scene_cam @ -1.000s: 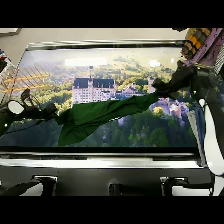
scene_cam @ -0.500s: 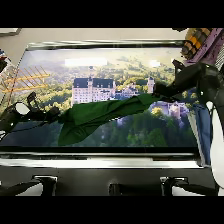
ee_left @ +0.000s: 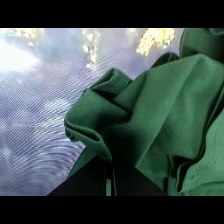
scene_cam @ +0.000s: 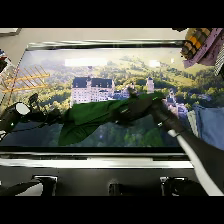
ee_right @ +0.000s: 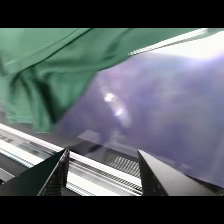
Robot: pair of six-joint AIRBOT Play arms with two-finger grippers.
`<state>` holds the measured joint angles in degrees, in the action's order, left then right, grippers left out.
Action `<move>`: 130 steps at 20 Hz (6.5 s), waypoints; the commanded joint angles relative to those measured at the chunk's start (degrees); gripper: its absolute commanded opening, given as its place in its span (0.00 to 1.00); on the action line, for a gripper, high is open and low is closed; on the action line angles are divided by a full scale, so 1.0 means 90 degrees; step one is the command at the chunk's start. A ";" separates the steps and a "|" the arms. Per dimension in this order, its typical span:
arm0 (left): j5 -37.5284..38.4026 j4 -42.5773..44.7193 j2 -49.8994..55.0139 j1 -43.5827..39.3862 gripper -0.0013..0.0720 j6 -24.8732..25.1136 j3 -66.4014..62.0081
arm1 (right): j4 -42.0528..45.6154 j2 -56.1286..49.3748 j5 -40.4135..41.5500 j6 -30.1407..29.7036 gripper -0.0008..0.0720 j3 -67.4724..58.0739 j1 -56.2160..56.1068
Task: Fold the clothes and pants, and hang the long-sleeved shirts on hangers.
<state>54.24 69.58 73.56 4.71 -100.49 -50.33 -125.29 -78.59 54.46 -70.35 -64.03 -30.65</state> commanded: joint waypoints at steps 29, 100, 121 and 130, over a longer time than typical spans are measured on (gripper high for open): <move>0.0211 -0.0017 0.0007 -0.0005 0.04 0.0024 0.0002 | -0.0437 -0.1491 -0.4459 0.2103 0.05 0.0197 -0.2844; 0.1494 0.0039 -0.0627 0.1610 0.55 0.0998 -0.1078 | 0.0568 0.0449 0.2931 -0.3330 0.66 0.0852 0.5870; 0.0947 -0.2249 -0.0867 0.0199 0.55 0.1452 0.1644 | 0.0338 0.1540 0.1180 -0.2926 0.05 0.2705 0.4568; -0.0629 -0.3096 -0.0180 -0.1234 0.55 0.1309 0.1838 | 0.0325 0.2273 0.1608 -0.2863 0.05 0.2705 0.4568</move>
<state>52.34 44.21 69.58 -3.84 -88.49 -34.15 -122.30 -60.20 67.79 -96.40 -39.68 10.50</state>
